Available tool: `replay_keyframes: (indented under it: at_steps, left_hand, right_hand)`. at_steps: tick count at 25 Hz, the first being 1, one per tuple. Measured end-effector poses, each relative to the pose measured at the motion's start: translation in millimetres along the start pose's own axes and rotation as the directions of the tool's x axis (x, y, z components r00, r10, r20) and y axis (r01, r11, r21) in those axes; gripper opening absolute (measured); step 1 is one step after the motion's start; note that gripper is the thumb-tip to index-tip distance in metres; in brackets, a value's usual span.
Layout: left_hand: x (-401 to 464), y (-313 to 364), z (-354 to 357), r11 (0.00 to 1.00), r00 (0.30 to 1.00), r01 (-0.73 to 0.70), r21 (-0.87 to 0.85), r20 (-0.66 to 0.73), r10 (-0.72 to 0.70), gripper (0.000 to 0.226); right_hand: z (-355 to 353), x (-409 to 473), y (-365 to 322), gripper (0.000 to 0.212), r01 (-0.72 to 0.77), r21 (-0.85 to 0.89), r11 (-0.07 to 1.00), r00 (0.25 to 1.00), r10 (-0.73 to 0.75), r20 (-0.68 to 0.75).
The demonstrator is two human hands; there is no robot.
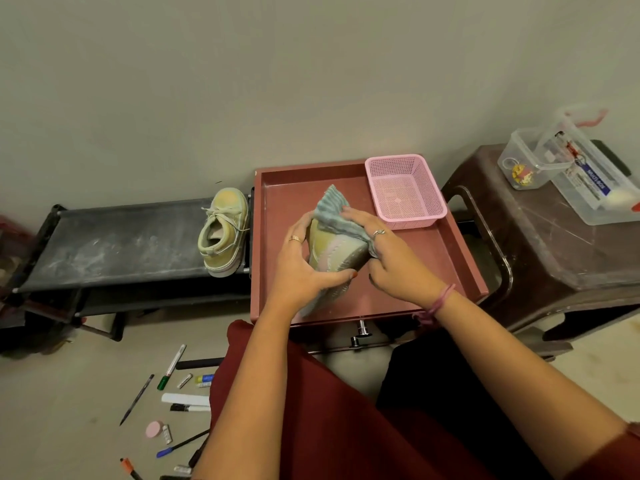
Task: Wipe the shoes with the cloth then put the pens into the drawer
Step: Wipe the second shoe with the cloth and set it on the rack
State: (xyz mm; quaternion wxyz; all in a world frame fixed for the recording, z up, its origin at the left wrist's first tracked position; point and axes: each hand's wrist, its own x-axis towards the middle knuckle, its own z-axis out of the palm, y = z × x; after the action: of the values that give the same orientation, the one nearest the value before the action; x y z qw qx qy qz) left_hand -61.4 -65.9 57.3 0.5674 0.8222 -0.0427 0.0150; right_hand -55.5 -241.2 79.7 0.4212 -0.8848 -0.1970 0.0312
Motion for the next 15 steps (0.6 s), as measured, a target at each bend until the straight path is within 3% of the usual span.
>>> replay_keyframes:
  at_steps: [2,3,4,6,8,9,10,12,14,15]
  left_hand:
    - [1,0,1,1.000,1.000,-0.029,0.003,0.011,0.029,0.096]
    - [2,-1,0,0.999,0.999,-0.032,0.000,0.014,0.032,0.095]
    - [2,-2,-2,1.000,0.999,-0.030,-0.009,0.016,0.030,0.095]
    - [2,-4,-4,1.000,1.000,-0.020,-0.023,0.006,0.020,0.095]
    - [1,-7,-4,0.999,1.000,0.004,-0.038,-0.009,-0.005,0.096]
    - [0,-6,-4,0.999,1.000,0.014,-0.048,-0.014,-0.015,0.096]
    - [-1,-5,-4,0.999,1.000,0.012,-0.047,-0.017,-0.012,0.096]
    - [-3,-3,-4,0.999,1.000,-0.015,-0.028,-0.008,0.015,0.095]
    - [-4,-5,-7,0.999,1.000,-0.027,-0.017,0.011,0.027,0.094]
    - [-5,-6,-9,0.999,0.999,-0.030,-0.020,0.018,0.030,0.094]
  right_hand:
    - [6,0,-3,0.083,-0.190,0.177,0.966,0.975,0.206,-0.078]
    - [12,-3,-9,0.080,-0.200,0.162,0.966,0.965,0.223,-0.140]
    - [19,-7,-14,0.076,-0.155,0.067,0.986,0.964,0.165,-0.206]
    - [27,-13,-19,0.070,0.028,-0.286,0.958,0.962,-0.103,-0.253]
    - [27,-13,-13,0.060,0.179,-0.618,0.765,0.925,-0.345,-0.159]
    - [27,-12,-9,0.057,0.219,-0.651,0.727,0.914,-0.387,-0.124]
    - [26,-10,-4,0.057,0.227,-0.594,0.771,0.923,-0.365,-0.121]
    - [20,-5,2,0.067,0.090,-0.222,0.971,0.980,-0.126,-0.152]
    - [14,-4,4,0.074,-0.080,0.048,0.996,0.991,0.085,-0.102]
    - [14,-7,0,0.074,-0.107,0.050,0.993,0.991,0.110,-0.082]
